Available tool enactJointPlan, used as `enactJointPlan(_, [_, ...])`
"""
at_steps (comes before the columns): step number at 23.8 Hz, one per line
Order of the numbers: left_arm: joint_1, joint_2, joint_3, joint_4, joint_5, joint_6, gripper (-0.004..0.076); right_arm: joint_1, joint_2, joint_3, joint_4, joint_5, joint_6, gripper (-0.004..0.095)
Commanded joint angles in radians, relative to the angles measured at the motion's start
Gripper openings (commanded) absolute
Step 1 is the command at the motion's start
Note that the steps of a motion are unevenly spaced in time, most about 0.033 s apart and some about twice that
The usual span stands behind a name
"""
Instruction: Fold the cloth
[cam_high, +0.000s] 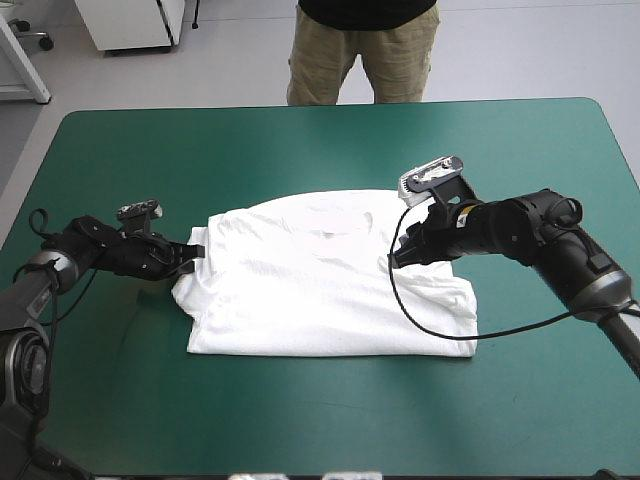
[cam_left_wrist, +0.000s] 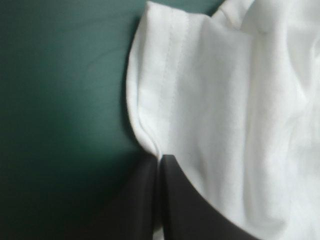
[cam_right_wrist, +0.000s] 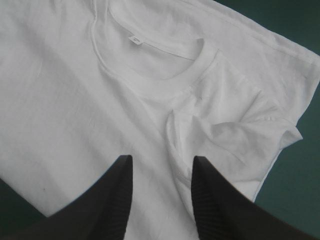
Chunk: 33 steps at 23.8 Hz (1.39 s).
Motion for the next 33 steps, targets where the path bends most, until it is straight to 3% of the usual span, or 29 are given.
enactJointPlan(1, [-0.011,-0.069,-0.049,-0.014,0.069,0.005,-0.0009,-0.002,-0.033,-0.028,-0.001,-0.045,-0.001,0.036])
enactJointPlan(6, [-0.06,-0.165,-0.159,-0.006,0.239,0.0,-0.0009,-0.002,-0.033,-0.028,0.006,-0.037,-0.001,0.0348])
enactJointPlan(8, [-0.114,-0.17,-0.159,0.004,0.259,-0.001,-0.0009,-0.002,-0.033,-0.028,0.006,-0.029,-0.001,0.0348])
enactJointPlan(14, [-0.342,-0.09,-0.156,0.086,0.156,-0.075,-0.0009,-0.002,-0.033,-0.028,0.006,-0.015,-0.001,0.0347])
enactJointPlan(19, [-0.379,0.005,-0.156,0.084,0.113,-0.075,-0.0006,-0.002,-0.033,-0.028,0.006,-0.009,-0.001,0.0348])
enactJointPlan(22, [-0.379,0.045,-0.156,0.072,0.117,-0.041,0.0123,-0.002,-0.033,-0.028,0.004,-0.008,-0.001,0.0353])
enactJointPlan(27, [-0.377,0.003,-0.18,0.031,0.171,-0.028,0.0436,-0.002,-0.066,-0.028,0.004,0.005,0.018,0.0366])
enactJointPlan(31, [-0.377,-0.103,-0.21,0.051,0.211,-0.052,0.0461,-0.002,-0.153,-0.028,-0.045,0.037,0.045,0.0366])
enactJointPlan(33, [-0.377,-0.231,-0.212,0.128,0.201,-0.116,0.0461,-0.002,-0.224,-0.024,-0.146,0.121,0.106,0.0366])
